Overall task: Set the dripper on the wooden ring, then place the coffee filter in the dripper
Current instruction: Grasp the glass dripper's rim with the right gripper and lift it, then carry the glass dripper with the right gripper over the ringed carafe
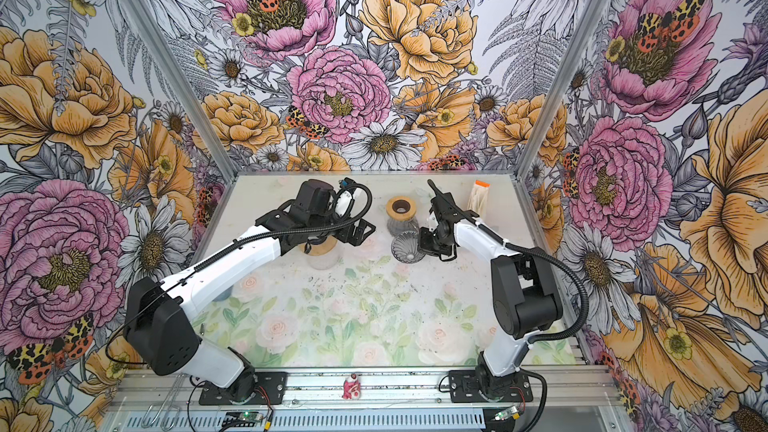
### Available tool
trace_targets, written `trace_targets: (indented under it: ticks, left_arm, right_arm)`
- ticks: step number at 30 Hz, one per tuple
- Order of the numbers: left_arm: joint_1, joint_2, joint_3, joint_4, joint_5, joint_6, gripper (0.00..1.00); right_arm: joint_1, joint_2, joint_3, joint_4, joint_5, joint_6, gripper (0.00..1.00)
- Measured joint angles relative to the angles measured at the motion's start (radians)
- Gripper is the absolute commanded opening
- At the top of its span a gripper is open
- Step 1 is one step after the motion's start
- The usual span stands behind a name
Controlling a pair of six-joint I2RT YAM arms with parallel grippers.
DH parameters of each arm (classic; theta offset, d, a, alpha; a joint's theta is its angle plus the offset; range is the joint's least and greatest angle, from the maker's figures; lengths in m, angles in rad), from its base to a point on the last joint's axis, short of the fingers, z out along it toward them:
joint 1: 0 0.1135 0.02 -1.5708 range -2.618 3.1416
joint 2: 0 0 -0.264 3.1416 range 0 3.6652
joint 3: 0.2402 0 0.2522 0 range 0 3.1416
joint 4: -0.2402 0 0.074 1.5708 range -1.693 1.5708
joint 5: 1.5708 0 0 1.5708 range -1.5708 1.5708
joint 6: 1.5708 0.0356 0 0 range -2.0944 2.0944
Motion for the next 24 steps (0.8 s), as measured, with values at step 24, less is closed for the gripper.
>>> trace_targets:
  ticks: [24]
  left_arm:
    - [-0.003, 0.006, 0.068, -0.007, -0.021, 0.005, 0.99]
  right_arm:
    - [-0.013, -0.144, 0.161, -0.018, -0.098, -0.043, 0.0]
